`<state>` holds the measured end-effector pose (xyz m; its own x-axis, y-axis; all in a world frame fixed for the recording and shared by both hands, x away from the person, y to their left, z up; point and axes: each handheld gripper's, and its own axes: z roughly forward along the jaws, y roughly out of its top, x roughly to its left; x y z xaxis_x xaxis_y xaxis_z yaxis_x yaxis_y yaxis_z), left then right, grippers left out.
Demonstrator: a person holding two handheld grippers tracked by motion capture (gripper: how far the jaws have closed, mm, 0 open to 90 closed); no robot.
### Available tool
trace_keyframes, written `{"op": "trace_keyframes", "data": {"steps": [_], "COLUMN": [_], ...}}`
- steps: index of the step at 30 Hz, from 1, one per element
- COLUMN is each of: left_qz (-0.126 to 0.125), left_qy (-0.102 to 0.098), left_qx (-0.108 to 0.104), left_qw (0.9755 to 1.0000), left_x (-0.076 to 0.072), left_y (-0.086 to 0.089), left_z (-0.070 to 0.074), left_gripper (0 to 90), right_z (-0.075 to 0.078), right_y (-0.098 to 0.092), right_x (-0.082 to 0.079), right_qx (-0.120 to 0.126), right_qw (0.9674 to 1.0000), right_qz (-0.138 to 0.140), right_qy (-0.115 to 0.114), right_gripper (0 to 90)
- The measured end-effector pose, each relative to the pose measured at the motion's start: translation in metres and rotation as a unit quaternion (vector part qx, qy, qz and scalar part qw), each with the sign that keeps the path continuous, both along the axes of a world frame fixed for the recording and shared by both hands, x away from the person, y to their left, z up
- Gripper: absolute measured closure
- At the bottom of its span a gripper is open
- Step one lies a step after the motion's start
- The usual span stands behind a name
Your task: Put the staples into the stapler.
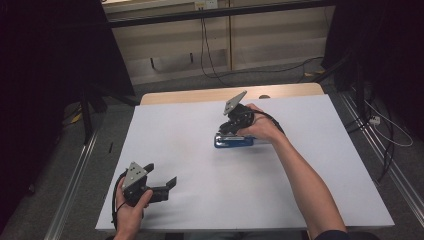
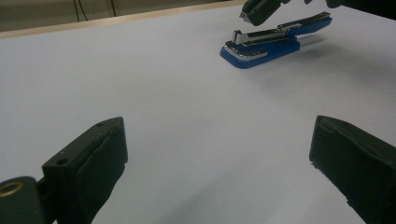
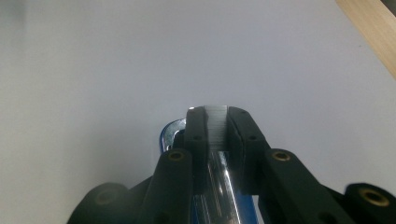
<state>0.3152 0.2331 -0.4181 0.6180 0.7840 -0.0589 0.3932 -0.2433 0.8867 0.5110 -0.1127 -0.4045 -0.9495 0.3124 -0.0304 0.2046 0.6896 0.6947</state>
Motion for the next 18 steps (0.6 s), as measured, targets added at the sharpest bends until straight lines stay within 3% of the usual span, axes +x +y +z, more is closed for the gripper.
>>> {"op": "trace_keyframes", "data": {"steps": [18], "left_qz": [0.005], "left_qy": [0.003], "left_qx": [-0.004], "left_qw": [1.0], "left_x": [0.0004], "left_y": [0.0008], "left_z": [-0.0006], "left_gripper": [4.5], "right_z": [-0.0071], "right_y": [0.0029], "right_x": [0.0004], "right_qx": [-0.017], "right_qw": [0.9997], "right_qz": [0.019], "right_qy": [0.006], "right_gripper": [79.2]}}
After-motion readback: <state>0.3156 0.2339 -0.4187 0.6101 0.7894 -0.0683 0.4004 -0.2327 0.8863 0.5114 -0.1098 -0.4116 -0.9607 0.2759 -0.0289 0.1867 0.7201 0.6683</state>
